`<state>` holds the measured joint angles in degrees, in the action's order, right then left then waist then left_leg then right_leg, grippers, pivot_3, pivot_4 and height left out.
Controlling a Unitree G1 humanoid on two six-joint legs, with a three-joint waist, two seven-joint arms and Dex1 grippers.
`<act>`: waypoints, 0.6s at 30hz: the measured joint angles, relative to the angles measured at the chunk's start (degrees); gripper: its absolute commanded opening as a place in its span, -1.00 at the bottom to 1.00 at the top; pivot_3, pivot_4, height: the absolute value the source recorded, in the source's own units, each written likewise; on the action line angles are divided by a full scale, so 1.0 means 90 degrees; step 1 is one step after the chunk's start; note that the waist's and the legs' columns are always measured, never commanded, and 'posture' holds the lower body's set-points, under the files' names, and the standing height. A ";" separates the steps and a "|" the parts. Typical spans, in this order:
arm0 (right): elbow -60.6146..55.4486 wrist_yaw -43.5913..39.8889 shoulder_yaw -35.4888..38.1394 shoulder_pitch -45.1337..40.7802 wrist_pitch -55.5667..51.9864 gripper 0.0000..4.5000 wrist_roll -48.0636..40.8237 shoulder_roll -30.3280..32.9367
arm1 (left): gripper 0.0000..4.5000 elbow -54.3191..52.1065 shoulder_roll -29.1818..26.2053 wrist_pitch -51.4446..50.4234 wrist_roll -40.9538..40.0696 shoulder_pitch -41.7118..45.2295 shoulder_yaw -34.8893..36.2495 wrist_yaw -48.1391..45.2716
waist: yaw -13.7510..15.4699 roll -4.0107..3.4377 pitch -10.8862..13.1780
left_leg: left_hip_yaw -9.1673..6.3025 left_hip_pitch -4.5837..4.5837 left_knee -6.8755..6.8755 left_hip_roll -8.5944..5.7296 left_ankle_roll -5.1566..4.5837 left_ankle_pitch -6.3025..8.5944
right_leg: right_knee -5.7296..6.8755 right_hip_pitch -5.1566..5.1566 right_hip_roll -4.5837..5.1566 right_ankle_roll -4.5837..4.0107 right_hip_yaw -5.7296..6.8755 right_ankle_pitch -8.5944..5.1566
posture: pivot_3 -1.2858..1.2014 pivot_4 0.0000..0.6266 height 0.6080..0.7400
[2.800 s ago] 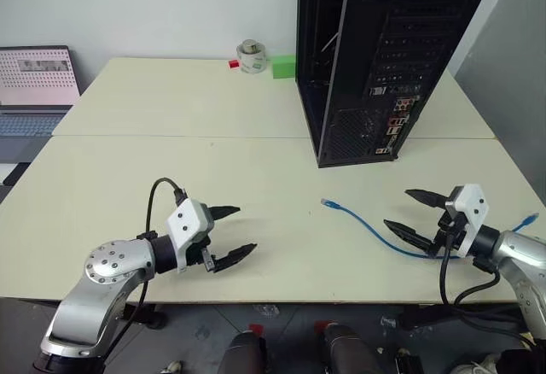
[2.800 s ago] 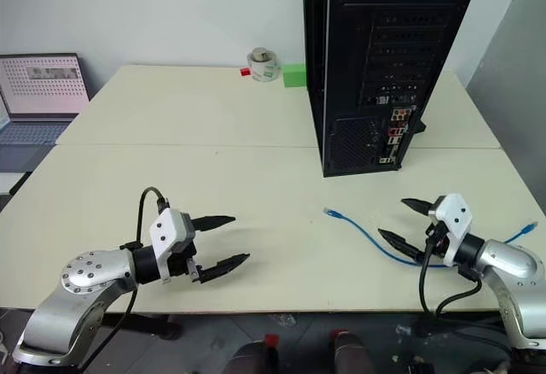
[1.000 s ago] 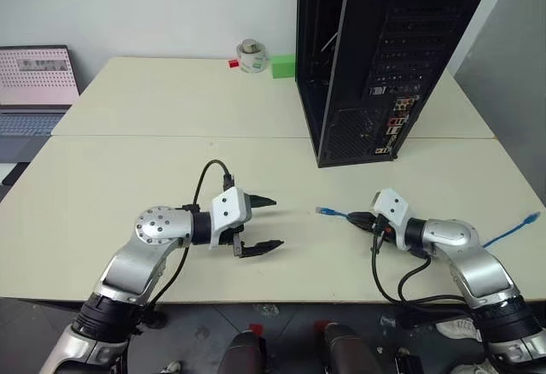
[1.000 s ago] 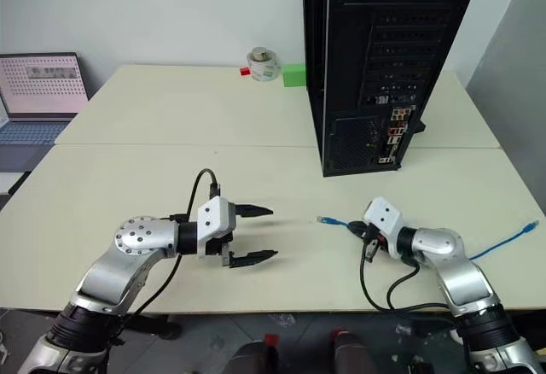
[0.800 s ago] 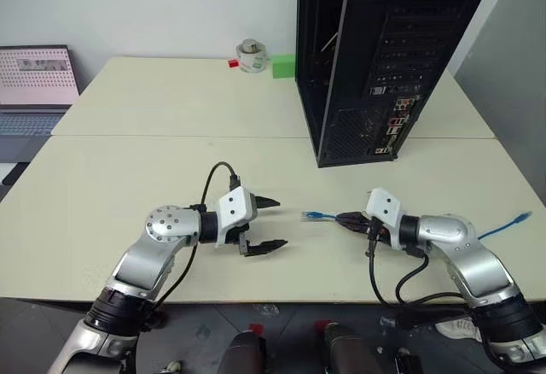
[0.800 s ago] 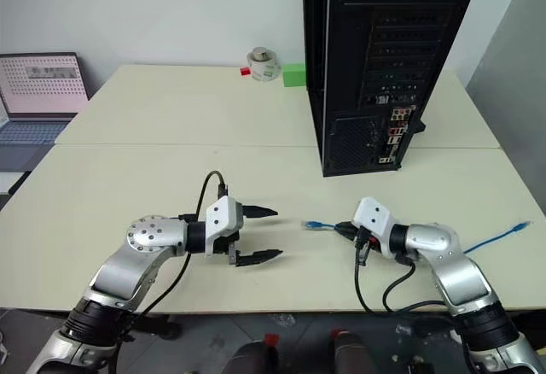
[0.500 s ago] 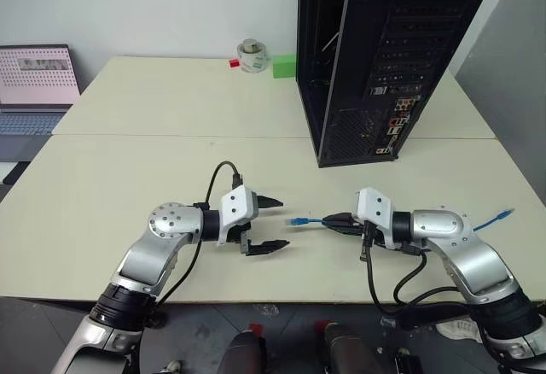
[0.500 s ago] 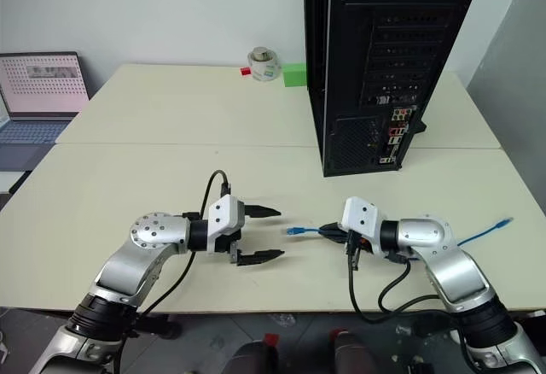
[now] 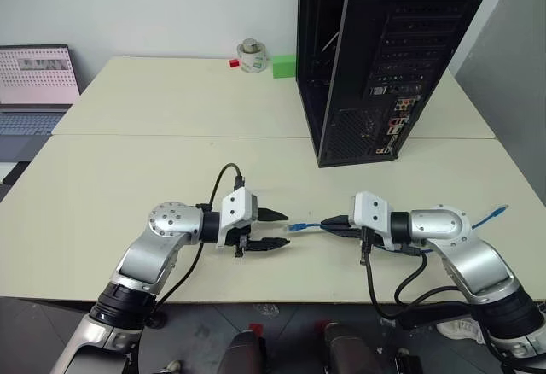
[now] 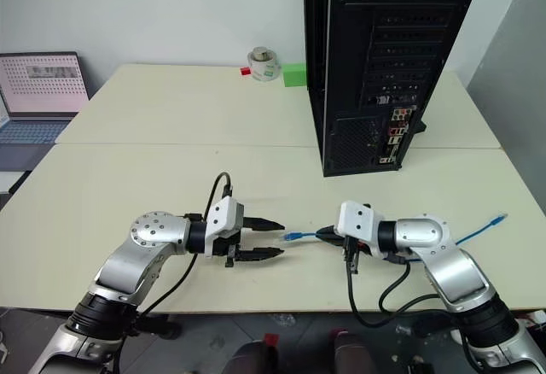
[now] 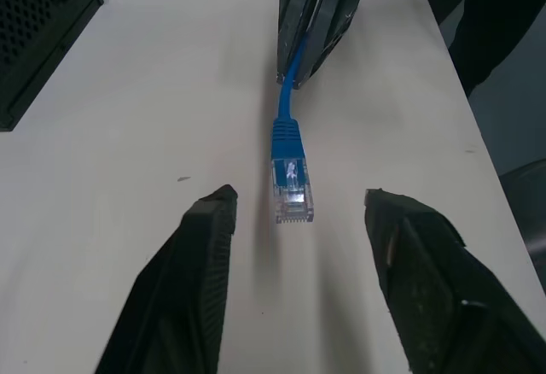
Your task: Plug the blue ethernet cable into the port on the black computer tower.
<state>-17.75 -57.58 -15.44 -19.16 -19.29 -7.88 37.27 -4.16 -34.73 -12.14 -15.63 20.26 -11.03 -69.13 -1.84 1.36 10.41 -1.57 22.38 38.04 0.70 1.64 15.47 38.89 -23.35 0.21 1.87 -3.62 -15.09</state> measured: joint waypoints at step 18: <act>-0.0032 0.0006 -0.0118 -0.0144 0.0051 -0.78 0.0114 0.0043 | -0.88 0.0001 0.0020 0.0123 0.0304 0.0000 -0.0114 0.0252 | 0.0001 0.0000 0.0000 | -0.0001 0.0000 0.0000 0.0000 0.0000 0.0000 | 0.0000 0.0000 0.0000 0.0000 0.0000 0.0000 | 0.03 -0.52 1.00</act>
<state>-18.04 -57.52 -16.50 -20.45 -18.82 -6.85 37.65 -4.15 -34.55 -11.04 -12.90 20.26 -12.05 -66.86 -1.83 1.37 10.41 -1.58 22.39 38.04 0.70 1.64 15.47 38.89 -23.35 0.21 1.87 -3.61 -15.09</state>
